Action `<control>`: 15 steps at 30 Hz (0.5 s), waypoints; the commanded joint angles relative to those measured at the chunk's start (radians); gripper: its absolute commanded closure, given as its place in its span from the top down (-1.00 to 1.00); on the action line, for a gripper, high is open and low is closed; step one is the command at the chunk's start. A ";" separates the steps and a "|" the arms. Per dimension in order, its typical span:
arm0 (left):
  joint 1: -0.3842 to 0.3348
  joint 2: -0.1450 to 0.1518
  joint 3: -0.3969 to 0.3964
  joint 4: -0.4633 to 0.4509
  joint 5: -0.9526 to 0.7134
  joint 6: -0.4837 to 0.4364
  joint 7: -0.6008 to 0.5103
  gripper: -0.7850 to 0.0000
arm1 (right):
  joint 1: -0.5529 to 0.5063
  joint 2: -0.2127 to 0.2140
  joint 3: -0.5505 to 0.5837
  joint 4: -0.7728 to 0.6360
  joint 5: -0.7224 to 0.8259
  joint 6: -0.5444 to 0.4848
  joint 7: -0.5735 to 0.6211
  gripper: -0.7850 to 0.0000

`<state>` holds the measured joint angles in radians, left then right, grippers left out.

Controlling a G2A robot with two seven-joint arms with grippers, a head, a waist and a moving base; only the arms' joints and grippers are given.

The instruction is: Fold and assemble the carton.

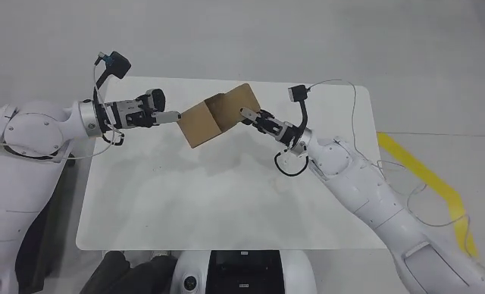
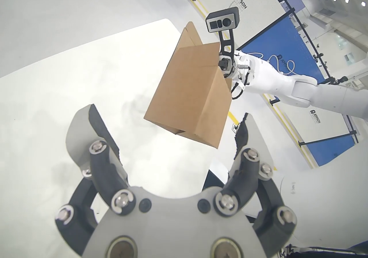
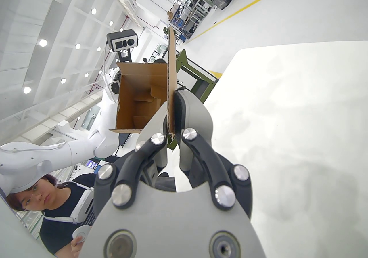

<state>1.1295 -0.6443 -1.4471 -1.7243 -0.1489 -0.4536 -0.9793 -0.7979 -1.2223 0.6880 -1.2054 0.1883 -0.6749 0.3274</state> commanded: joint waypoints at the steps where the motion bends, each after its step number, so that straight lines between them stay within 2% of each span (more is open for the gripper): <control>1: 0.000 0.000 0.000 0.000 0.000 0.000 0.000 1.00 | -0.015 -0.001 0.006 -0.007 0.018 0.032 -0.009 -1.00; 3: 0.000 0.000 0.000 0.000 0.000 0.000 0.000 1.00 | -0.038 -0.002 0.017 -0.030 0.048 0.082 -0.029 -1.00; 8: 0.032 -0.007 -0.008 0.000 -0.005 0.017 0.092 1.00 | -0.116 -0.001 0.055 -0.075 0.182 0.157 -0.026 -1.00; 15: 0.059 -0.012 -0.033 0.024 -0.016 -0.055 0.147 1.00 | -0.192 0.011 0.134 -0.111 0.276 0.214 -0.001 -1.00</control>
<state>1.1863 -0.6557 -1.4760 -1.7026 -0.1697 -0.4880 -0.8414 -0.9827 -1.2121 0.8118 -1.3136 0.4542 -0.4691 0.3207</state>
